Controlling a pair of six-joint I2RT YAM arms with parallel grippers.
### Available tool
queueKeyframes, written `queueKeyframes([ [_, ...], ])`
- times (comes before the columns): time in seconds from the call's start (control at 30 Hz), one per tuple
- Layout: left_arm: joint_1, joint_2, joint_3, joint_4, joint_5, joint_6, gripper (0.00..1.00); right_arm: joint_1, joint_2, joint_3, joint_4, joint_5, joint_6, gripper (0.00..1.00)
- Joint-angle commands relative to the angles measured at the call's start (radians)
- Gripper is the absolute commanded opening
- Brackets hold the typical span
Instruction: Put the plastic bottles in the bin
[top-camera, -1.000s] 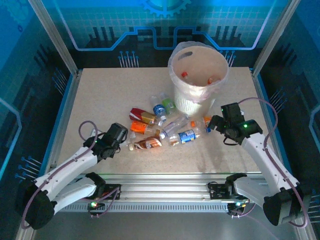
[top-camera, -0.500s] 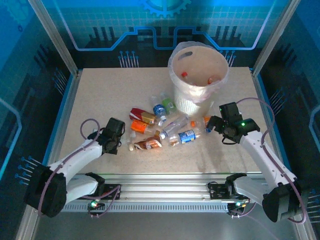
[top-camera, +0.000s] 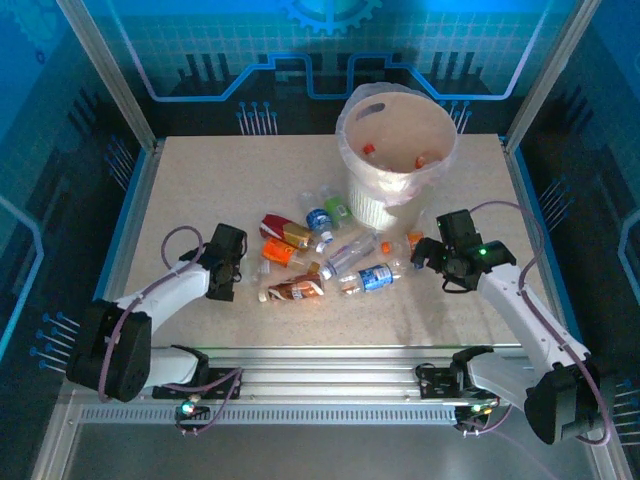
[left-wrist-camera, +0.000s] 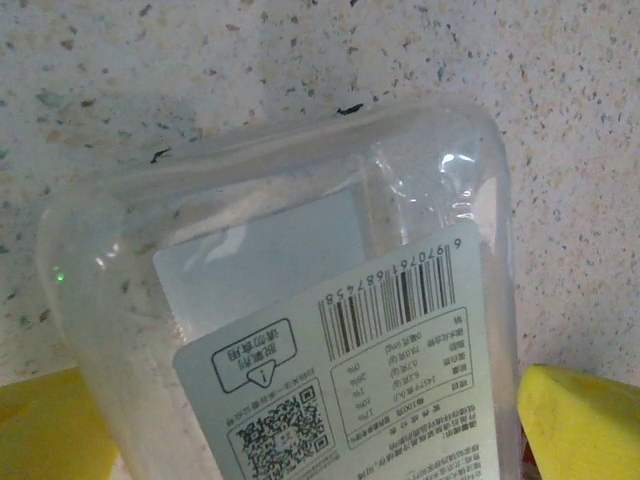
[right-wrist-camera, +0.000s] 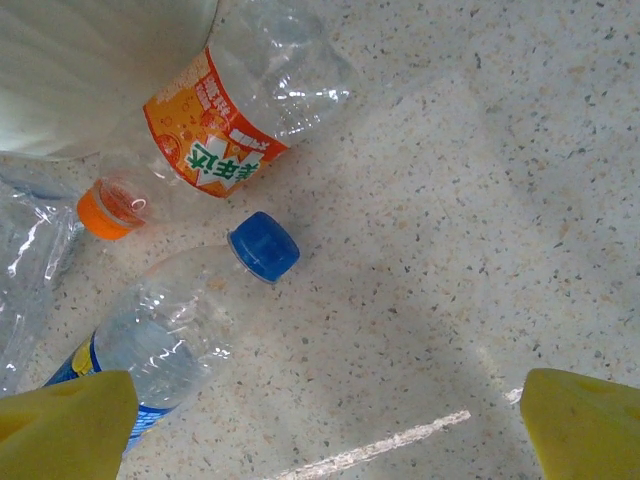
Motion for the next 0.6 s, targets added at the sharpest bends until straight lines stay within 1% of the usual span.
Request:
queueKeyframes([
  [0.0, 0.031, 0.034, 0.032, 0.006, 0.032, 0.02, 0.99, -0.015, -0.014, -0.013, 0.008, -0.02, 0.007, 1.0],
  [0.2, 0.067, 0.083, 0.059, 0.02, 0.043, 0.039, 0.99, -0.015, -0.029, -0.016, 0.004, -0.024, 0.003, 1.0],
  [0.57, 0.134, 0.212, 0.141, -0.044, 0.139, 0.07, 0.99, -0.015, -0.062, -0.038, 0.003, -0.033, 0.016, 1.0],
])
